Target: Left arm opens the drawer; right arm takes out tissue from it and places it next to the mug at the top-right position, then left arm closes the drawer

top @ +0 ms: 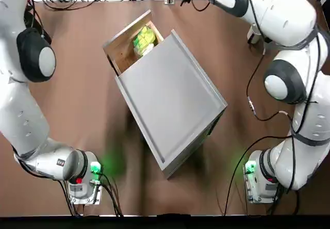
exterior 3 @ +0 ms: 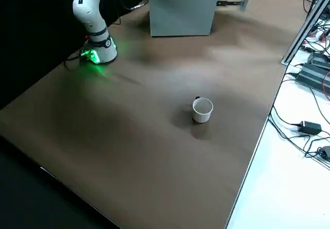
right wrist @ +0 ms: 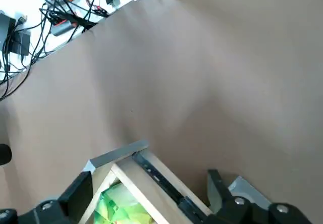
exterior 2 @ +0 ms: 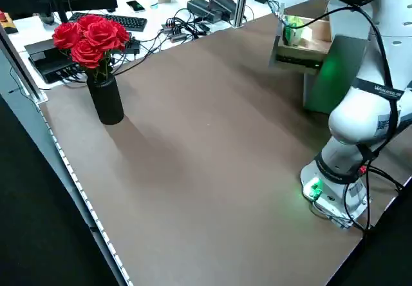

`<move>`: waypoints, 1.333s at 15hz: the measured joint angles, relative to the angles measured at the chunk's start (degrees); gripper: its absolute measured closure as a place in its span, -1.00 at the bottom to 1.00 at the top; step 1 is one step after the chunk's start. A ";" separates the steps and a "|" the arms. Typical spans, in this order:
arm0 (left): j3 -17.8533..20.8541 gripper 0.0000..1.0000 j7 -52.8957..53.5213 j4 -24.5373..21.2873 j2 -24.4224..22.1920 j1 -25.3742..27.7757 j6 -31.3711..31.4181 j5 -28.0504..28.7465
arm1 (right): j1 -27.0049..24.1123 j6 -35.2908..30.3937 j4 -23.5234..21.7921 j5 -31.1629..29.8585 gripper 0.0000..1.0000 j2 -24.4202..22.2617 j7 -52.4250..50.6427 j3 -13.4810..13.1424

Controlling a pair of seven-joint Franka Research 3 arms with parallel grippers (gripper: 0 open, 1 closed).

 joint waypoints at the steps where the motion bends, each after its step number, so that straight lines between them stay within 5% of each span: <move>1: -0.13 -0.99 0.95 0.00 -1.25 0.09 0.01 0.03 | 0.37 0.00 1.27 0.00 -1.00 1.11 0.07 0.00; 6: -2.60 -0.99 5.41 -1.98 -7.13 1.03 0.04 0.48 | 1.38 0.57 4.88 0.11 -1.00 4.45 0.12 1.25; 13: -4.87 -0.99 10.35 -17.64 -16.69 1.32 8.36 3.35 | 1.45 1.29 5.52 1.92 -1.00 5.88 0.20 4.38; 20: -5.07 -0.99 13.14 -19.98 -17.91 1.45 8.35 3.60 | 1.30 1.81 5.90 6.85 -1.00 8.27 0.21 5.73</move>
